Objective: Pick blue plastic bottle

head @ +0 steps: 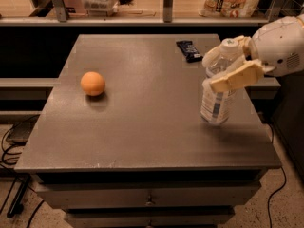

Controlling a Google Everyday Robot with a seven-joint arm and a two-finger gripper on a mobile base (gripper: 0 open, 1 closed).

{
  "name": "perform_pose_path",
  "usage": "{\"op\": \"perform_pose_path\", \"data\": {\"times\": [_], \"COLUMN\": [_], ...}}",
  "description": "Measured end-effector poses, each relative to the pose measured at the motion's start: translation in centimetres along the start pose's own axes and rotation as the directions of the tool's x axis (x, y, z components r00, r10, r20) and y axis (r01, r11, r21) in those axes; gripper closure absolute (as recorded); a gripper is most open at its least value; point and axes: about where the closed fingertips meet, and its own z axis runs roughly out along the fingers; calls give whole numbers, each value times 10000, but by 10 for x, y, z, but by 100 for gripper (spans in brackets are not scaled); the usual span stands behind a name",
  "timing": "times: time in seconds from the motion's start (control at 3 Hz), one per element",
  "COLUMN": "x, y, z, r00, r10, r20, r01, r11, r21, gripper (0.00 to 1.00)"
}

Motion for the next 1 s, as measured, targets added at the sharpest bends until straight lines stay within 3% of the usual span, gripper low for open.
{"op": "perform_pose_path", "data": {"times": [0.33,0.67,1.0], "x": [-39,-85,-107], "y": [-16,-31,-34], "z": [-31,-66,-81], "r00": [9992,9925,9852], "r10": [-375,-1219,-1704], "r20": [169,116,187], "r01": [367,1198,1655], "r11": [9981,9862,9739], "r21": [485,1138,1551], "gripper": [100,100,100]}}
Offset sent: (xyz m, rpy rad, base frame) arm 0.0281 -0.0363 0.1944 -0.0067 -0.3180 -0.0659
